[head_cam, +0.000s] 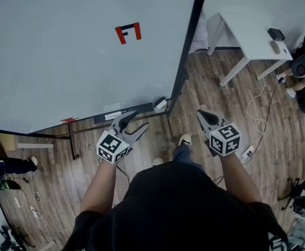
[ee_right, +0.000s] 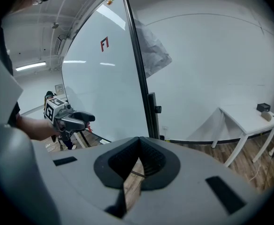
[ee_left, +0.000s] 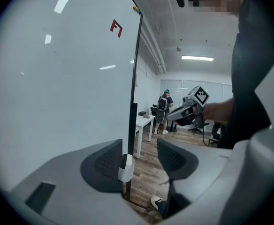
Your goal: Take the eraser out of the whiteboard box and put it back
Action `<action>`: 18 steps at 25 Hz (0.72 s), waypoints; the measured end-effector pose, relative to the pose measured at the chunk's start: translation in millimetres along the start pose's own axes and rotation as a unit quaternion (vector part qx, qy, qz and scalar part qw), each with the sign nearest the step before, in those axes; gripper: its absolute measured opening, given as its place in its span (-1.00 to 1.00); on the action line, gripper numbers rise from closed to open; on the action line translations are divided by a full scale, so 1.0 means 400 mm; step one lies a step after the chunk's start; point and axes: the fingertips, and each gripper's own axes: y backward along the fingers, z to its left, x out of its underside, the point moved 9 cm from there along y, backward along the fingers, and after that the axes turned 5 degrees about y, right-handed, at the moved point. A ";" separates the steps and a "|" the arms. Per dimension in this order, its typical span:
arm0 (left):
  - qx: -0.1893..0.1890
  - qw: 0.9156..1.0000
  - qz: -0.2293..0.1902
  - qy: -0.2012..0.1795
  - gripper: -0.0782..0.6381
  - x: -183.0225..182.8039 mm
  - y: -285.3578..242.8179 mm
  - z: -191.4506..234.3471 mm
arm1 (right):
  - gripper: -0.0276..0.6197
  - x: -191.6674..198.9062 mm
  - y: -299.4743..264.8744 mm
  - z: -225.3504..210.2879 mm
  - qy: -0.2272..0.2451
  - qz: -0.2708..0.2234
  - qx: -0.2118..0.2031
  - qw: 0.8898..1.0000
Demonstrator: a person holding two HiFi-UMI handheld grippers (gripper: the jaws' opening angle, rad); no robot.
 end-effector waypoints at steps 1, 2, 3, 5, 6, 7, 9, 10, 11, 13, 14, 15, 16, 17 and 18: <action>0.000 1.000 0.001 -0.002 -0.11 0.002 -0.007 0.001 | -0.93 0.002 -0.007 -0.004 -0.001 0.002 -0.002 1.000; 0.000 1.000 0.002 -0.004 -0.11 0.005 -0.015 0.003 | -0.93 0.004 -0.013 -0.007 -0.001 0.003 -0.003 1.000; 0.002 1.000 0.005 -0.005 -0.11 0.008 -0.022 0.004 | -0.93 0.005 -0.017 -0.011 -0.002 0.005 -0.004 1.000; 0.004 1.000 0.008 -0.003 -0.11 0.009 -0.038 0.007 | -0.93 0.004 -0.020 -0.020 -0.003 0.007 -0.005 1.000; 0.005 1.000 0.008 -0.002 -0.11 0.008 -0.046 0.009 | -0.93 0.004 -0.021 -0.025 -0.003 0.008 -0.005 1.000; 0.006 1.000 0.008 0.000 -0.11 0.009 -0.053 0.012 | -0.93 0.005 -0.022 -0.028 -0.004 0.008 -0.005 1.000; 0.007 1.000 0.010 0.003 -0.11 0.011 -0.068 0.019 | -0.93 0.010 -0.028 -0.035 -0.004 0.011 -0.007 1.000; 0.007 1.000 0.011 0.005 -0.11 0.014 -0.076 0.023 | -0.93 0.014 -0.032 -0.038 -0.004 0.013 -0.008 1.000; 0.008 1.000 0.012 0.006 -0.11 0.017 -0.085 0.027 | -0.93 0.018 -0.036 -0.041 -0.005 0.015 -0.009 1.000; 0.010 1.000 0.015 0.010 -0.11 0.023 -0.101 0.031 | -0.93 0.025 -0.039 -0.046 -0.007 0.019 -0.009 1.000; 0.012 1.000 0.017 0.011 -0.11 0.025 -0.109 0.032 | -0.93 0.028 -0.040 -0.049 -0.009 0.020 -0.009 1.000; 0.013 1.000 0.019 0.012 -0.11 0.027 -0.118 0.033 | -0.93 0.031 -0.040 -0.053 -0.010 0.021 -0.009 1.000; 0.015 1.000 0.020 0.013 -0.11 0.029 -0.126 0.034 | -0.93 0.035 -0.040 -0.057 -0.011 0.023 -0.009 1.000; 0.016 1.000 0.022 0.014 -0.11 0.031 -0.134 0.036 | -0.93 0.038 -0.040 -0.061 -0.012 0.024 -0.008 1.000; 0.017 0.999 0.023 0.015 -0.11 0.034 -0.142 0.037 | -0.93 0.041 -0.041 -0.064 -0.014 0.025 -0.007 1.000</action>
